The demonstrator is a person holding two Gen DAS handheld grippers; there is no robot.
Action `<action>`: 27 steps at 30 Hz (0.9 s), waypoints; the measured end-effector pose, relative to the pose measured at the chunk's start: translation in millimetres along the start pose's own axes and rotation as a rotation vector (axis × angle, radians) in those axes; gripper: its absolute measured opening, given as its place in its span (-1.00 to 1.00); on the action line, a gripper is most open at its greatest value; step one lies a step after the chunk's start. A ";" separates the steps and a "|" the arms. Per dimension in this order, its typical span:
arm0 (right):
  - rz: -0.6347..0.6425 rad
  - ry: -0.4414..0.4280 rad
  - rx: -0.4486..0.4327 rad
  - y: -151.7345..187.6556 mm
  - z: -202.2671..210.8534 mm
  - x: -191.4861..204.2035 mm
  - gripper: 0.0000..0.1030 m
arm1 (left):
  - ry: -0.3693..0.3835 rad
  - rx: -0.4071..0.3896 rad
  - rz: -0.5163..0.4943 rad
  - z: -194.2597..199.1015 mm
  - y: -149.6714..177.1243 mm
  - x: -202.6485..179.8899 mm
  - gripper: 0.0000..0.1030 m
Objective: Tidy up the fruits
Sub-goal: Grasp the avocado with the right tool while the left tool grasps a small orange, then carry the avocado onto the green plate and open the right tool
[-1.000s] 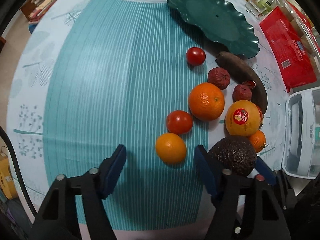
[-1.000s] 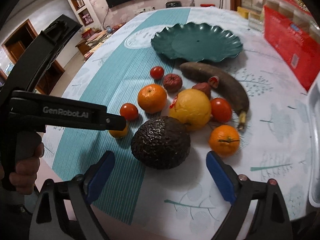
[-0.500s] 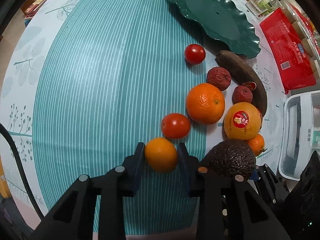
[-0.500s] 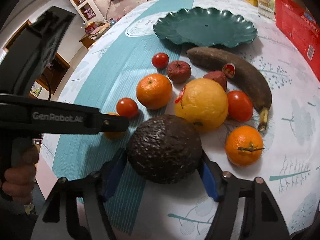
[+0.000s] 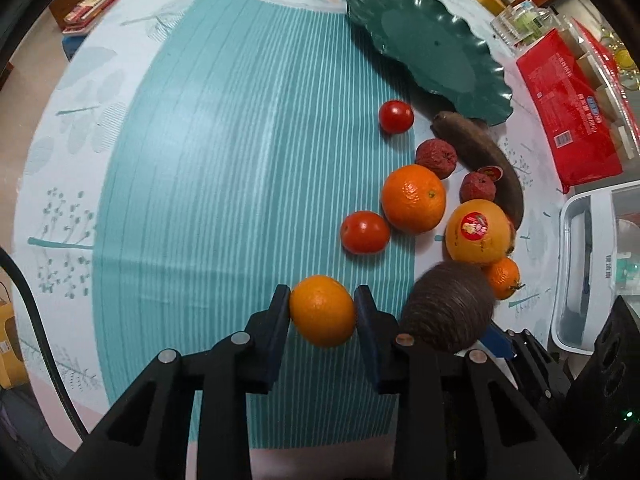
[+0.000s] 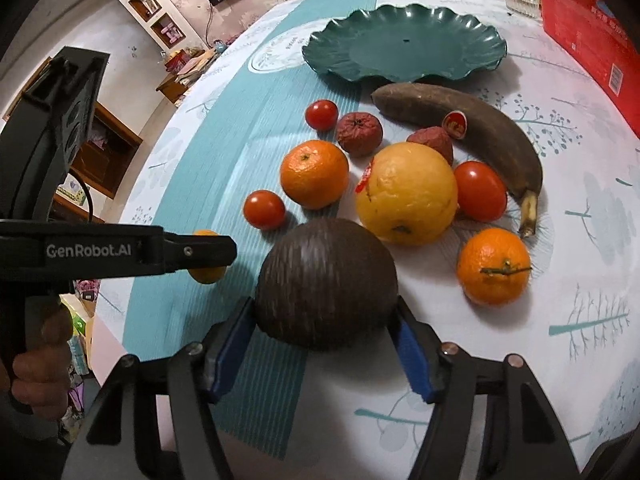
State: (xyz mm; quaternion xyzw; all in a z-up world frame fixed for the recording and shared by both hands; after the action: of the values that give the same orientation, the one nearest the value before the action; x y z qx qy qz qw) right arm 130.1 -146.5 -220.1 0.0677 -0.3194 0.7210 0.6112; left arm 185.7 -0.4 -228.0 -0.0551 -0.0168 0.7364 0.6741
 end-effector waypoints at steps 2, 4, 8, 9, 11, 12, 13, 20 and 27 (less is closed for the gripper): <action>0.022 -0.005 -0.026 -1.3 7.6 7.1 0.26 | -0.008 -0.017 0.000 8.2 2.0 2.4 -0.40; 0.053 0.004 -0.050 -2.6 14.7 15.3 0.15 | -0.013 -0.037 -0.003 18.3 5.9 5.3 -0.40; 0.084 0.034 -0.071 -2.0 20.7 24.7 0.00 | -0.014 -0.077 0.004 35.9 11.3 14.4 -0.40; 0.077 0.038 -0.083 -2.2 23.3 25.2 -0.07 | -0.015 -0.089 0.004 40.8 12.8 16.6 -0.40; 0.041 0.042 -0.086 -3.5 24.2 23.2 -0.09 | -0.015 -0.106 0.001 47.0 16.0 25.1 -0.40; 0.028 0.038 -0.084 -3.6 23.8 22.0 -0.07 | -0.015 -0.113 -0.002 50.3 17.9 27.6 -0.40; 0.012 0.037 -0.082 -4.1 22.5 20.7 -0.05 | -0.014 -0.117 -0.005 52.3 19.7 29.2 -0.40; -0.011 0.102 -0.066 -6.0 -3.7 17.2 0.21 | -0.021 -0.126 -0.011 58.0 31.7 46.8 -0.40; -0.035 0.148 -0.053 -6.9 -21.9 13.9 0.22 | -0.029 -0.126 0.004 58.7 34.4 63.0 -0.40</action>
State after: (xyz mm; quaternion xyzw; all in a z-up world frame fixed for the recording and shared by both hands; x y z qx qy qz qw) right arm 139.5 -122.6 -227.9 0.0036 -0.2910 0.7047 0.6471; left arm 140.2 62.0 -176.8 -0.0869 -0.0727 0.7358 0.6677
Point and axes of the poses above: each gripper's, at about its wrist camera, not at the fingertips, and z roughly against the way its jaws point, x to its left, y to its underside, the point moved 3 cm from there along -z, roughly the way its jaws point, and after that the axes turned 12 degrees about -y, right-handed, at the moved point
